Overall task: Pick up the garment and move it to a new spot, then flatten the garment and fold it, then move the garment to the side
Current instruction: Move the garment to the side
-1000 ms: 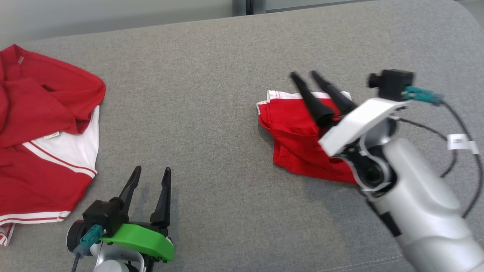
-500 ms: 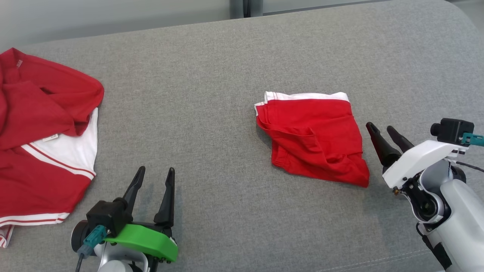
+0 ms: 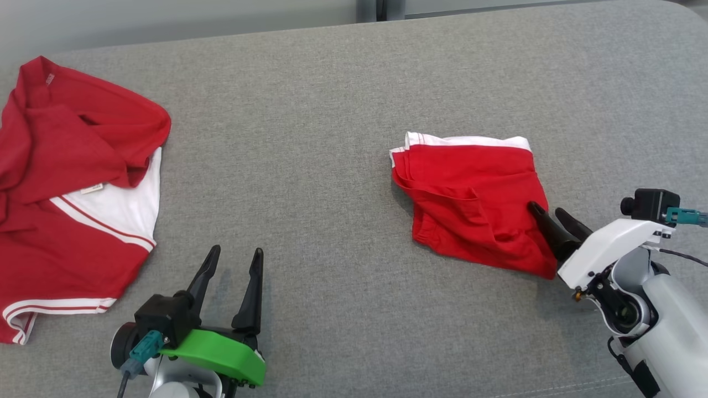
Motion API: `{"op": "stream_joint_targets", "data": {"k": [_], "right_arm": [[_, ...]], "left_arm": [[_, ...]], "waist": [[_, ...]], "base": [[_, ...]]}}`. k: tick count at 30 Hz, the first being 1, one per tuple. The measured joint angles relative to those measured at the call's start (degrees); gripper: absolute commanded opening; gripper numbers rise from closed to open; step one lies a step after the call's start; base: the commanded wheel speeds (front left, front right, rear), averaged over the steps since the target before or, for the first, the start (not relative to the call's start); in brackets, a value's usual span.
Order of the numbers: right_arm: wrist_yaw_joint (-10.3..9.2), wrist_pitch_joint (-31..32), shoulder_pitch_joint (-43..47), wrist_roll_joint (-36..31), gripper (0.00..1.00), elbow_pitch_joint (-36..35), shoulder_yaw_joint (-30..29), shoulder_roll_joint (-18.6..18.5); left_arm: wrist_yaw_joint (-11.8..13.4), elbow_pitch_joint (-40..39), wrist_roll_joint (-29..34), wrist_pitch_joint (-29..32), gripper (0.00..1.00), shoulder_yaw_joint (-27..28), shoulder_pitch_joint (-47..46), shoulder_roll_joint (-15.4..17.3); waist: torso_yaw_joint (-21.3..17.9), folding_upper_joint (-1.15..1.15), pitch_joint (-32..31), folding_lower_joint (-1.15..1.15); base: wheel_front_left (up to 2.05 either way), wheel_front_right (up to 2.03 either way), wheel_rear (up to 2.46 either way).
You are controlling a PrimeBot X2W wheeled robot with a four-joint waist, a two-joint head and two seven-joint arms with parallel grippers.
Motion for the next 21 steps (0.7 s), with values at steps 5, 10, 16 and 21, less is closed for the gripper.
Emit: {"op": "stream_joint_targets", "data": {"k": [5,10,16,21], "right_arm": [[0.59,2.1,-0.4,0.2,1.0,1.7,0.3,-0.9],[1.18,3.9,-0.9,0.9,1.0,2.7,1.2,-0.8],[1.66,4.6,-3.4,1.8,0.38,3.8,1.0,-0.7],[2.43,4.8,-4.5,2.6,0.0,3.5,1.3,-0.7]], "left_arm": [[0.0,0.0,0.0,0.0,1.0,0.2,0.0,0.0],[0.0,0.0,0.0,0.0,1.0,0.3,0.0,0.0],[0.0,0.1,0.0,0.0,1.0,0.2,0.0,0.0],[0.0,0.6,0.0,0.0,1.0,0.1,-0.1,-0.1]], "waist": [[0.8,0.0,0.2,0.0],[1.0,0.0,0.2,0.0],[1.5,0.0,0.3,0.0],[1.8,0.0,0.1,0.0]], "base": [[0.0,0.0,0.0],[0.0,0.0,0.0],[0.0,0.0,0.0],[0.0,0.0,0.0]]}}
